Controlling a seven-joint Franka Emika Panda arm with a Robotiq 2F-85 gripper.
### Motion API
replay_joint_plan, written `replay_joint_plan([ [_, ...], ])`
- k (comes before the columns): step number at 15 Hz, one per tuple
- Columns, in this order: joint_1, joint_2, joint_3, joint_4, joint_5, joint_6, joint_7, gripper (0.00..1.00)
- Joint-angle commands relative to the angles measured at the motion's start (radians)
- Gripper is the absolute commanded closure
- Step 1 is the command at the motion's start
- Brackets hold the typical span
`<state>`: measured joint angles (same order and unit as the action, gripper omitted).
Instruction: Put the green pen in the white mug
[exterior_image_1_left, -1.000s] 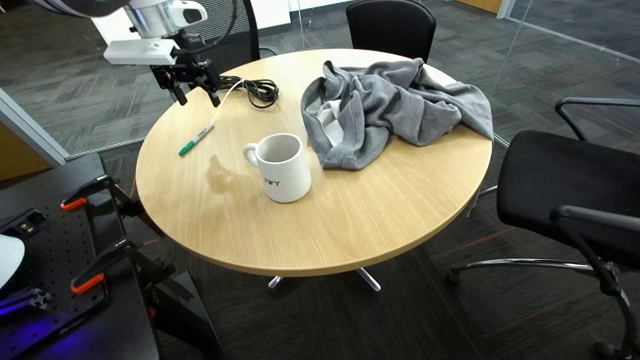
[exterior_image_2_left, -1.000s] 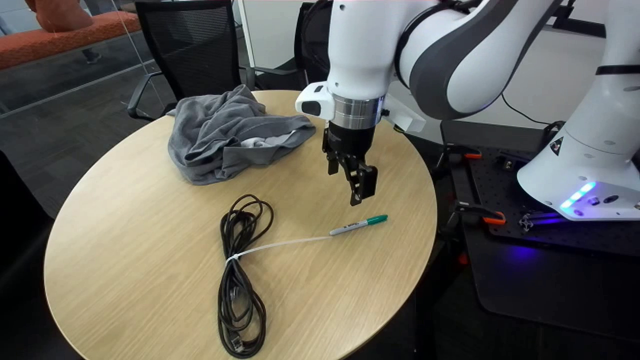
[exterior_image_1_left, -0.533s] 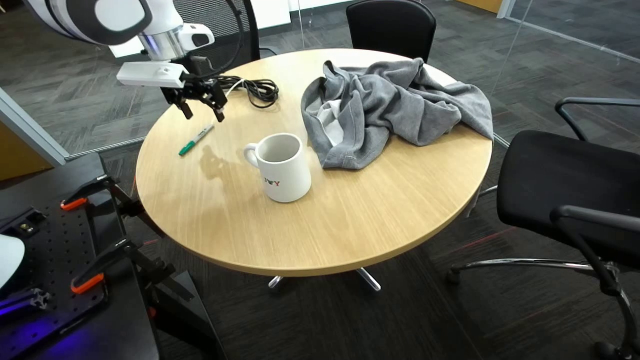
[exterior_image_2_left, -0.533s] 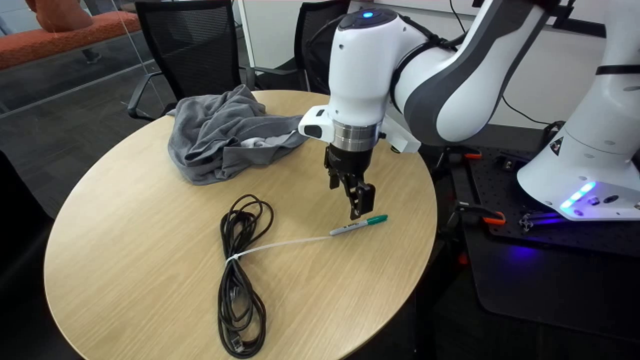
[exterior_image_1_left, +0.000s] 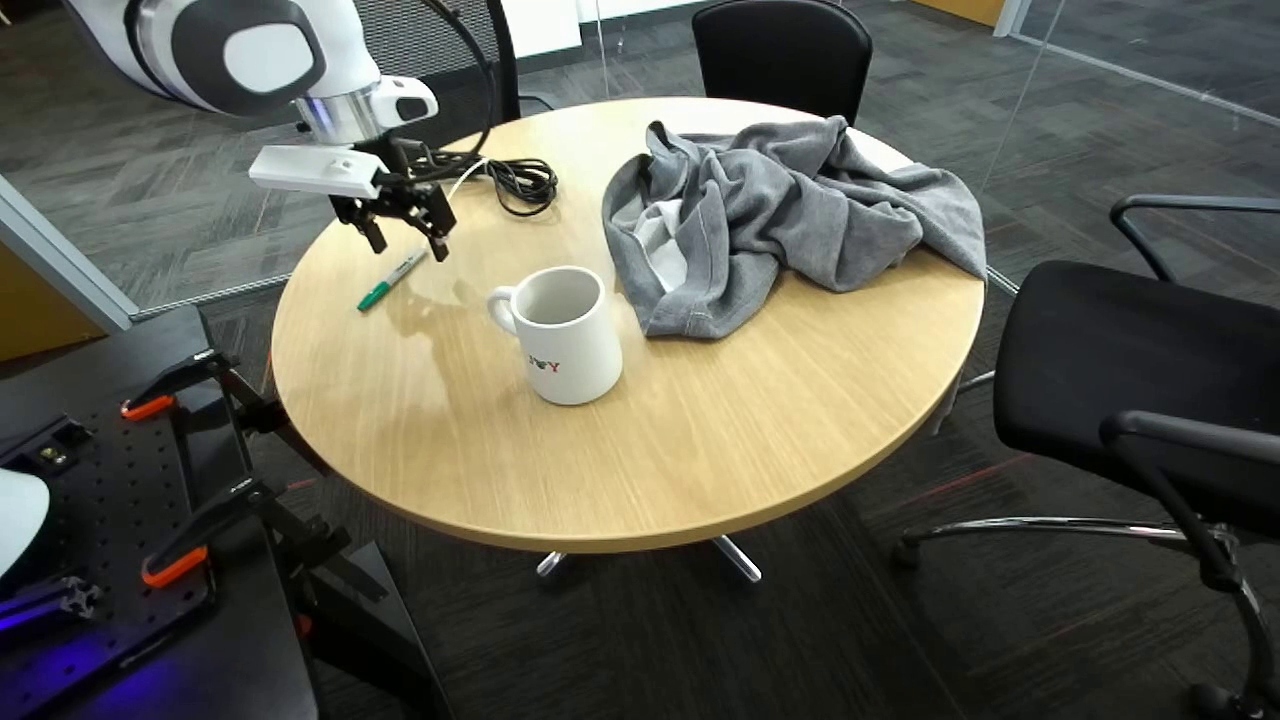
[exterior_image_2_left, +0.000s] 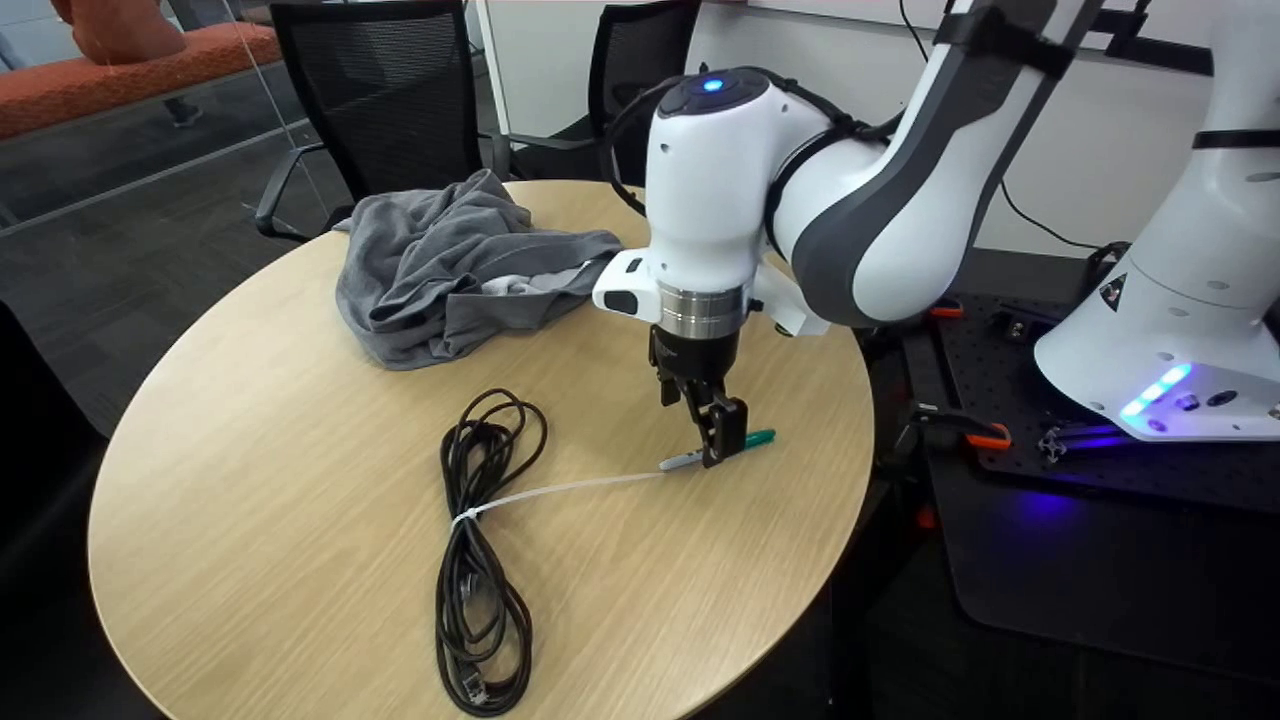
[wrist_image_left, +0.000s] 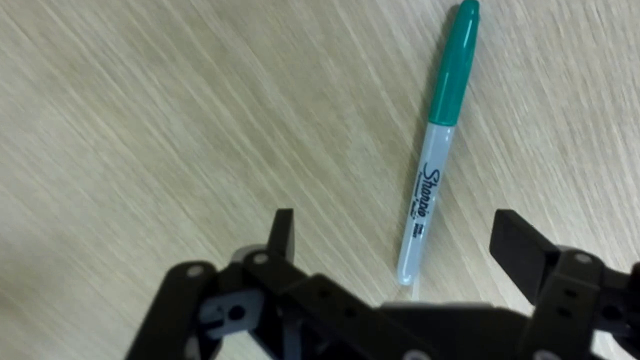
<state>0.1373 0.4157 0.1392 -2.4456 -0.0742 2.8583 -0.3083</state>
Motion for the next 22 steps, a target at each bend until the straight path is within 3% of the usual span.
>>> replay_joint_plan([
  [1,-0.025,0.039,0.030,0.025,-0.006,0.014,0.025,0.00],
  [2,-0.025,0.045,0.032,0.027,-0.007,0.014,0.027,0.00],
  [3,-0.024,0.050,0.033,0.029,-0.008,0.014,0.028,0.06],
  [4,-0.022,0.055,0.032,0.030,-0.010,0.016,0.029,0.26],
  [12,-0.020,0.051,0.031,0.034,-0.014,0.019,0.036,0.88],
  [14,-0.021,0.046,0.032,0.036,-0.012,0.011,0.037,0.99],
  [22,-0.116,-0.018,0.101,0.050,0.061,-0.079,0.007,0.97],
])
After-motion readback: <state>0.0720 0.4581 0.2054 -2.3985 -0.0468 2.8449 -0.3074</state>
